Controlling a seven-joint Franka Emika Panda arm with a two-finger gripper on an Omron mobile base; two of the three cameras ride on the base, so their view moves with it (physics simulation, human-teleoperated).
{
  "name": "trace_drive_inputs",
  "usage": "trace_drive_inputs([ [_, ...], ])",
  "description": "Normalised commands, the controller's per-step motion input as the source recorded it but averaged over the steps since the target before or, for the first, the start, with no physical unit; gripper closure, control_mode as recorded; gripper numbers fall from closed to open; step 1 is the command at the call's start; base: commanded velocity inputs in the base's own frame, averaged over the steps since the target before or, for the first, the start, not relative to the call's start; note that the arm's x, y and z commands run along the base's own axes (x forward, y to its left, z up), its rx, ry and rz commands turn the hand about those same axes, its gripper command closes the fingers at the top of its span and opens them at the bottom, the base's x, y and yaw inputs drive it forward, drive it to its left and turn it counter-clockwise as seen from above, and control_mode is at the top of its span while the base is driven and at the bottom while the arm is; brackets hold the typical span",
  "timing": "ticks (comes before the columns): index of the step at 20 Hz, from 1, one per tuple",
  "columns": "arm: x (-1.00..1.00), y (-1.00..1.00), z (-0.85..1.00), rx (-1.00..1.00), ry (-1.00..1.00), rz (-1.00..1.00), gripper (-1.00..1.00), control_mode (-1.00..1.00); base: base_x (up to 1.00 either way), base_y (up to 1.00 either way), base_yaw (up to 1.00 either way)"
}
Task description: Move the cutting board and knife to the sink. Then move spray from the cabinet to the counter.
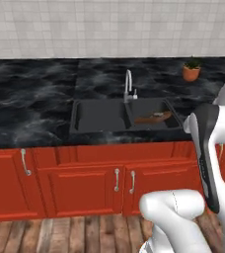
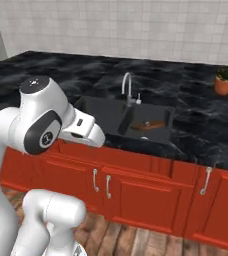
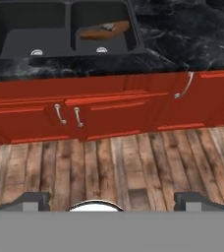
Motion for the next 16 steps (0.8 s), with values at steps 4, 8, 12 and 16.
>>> trace_drive_inputs([
  [4, 0.00, 0.00, 0.00, 0.00, 0.00, 0.00, -1.00, 1.00, -0.10, 0.66, 0.77],
  [8, 0.00, 0.00, 0.00, 0.00, 0.00, 0.00, -1.00, 1.00, -0.08, 0.47, 0.97],
  [12, 0.00, 0.00, 0.00, 0.00, 0.00, 0.00, -1.00, 1.00, 0.00, 0.22, 1.00],
  [16, 0.00, 0.00, 0.00, 0.00, 0.00, 0.00, -1.00, 1.00, 0.00, 0.01, 1.00],
])
